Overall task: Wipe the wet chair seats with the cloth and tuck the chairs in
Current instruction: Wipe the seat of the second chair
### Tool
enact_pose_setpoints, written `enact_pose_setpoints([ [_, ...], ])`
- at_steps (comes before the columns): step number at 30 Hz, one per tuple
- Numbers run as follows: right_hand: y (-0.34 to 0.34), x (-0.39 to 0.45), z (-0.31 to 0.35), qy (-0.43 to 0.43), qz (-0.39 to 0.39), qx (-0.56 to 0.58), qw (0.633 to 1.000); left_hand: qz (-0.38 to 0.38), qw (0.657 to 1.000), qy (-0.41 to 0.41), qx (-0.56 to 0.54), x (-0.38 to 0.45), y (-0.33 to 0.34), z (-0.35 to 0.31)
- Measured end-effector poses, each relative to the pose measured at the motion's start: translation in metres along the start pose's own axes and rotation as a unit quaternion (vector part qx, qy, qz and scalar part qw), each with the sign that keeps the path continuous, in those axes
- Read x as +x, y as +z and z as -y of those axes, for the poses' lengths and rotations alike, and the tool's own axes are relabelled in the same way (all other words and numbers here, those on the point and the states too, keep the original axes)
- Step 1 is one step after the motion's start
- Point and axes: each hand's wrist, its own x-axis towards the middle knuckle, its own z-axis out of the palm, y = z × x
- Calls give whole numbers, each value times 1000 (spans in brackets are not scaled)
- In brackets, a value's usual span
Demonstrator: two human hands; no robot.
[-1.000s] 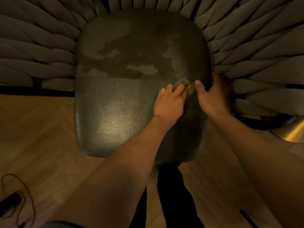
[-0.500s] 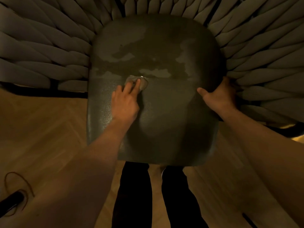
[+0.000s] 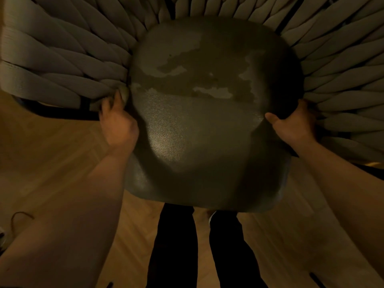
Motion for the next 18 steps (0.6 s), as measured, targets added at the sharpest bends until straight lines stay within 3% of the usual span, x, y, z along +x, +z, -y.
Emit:
enact_pose_setpoints([
  [7,-2,2,-4,27,3,62,998,20,995,-10,-95,1,17,-16],
  [18,-9,5,-2,56,16,120,991,81,983,155,-62,-45,29,-117],
])
